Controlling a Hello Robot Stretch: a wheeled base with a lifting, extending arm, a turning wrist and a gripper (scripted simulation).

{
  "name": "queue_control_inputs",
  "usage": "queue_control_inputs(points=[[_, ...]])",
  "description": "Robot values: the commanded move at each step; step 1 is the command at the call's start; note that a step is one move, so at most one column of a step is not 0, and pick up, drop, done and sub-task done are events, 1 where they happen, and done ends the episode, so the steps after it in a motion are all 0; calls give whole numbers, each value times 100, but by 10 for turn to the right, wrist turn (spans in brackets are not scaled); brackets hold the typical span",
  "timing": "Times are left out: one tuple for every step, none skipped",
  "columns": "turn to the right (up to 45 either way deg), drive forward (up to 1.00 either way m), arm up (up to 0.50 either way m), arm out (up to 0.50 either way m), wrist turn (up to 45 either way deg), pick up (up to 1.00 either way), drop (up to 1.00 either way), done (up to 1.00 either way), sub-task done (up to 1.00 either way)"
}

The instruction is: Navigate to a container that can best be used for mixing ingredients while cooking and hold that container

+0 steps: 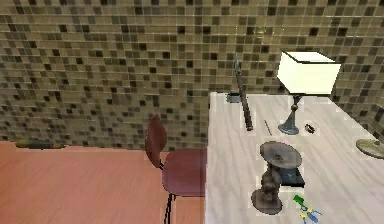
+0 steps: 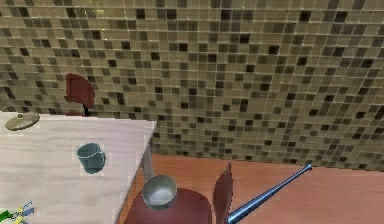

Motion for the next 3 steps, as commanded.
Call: queue_control_inputs(points=[[0, 0, 18, 0, 0, 0, 0, 0, 0], [0, 0, 0, 22, 0, 0, 0, 0, 0], [0, 0, 0, 0, 450, 0, 0, 0, 0]])
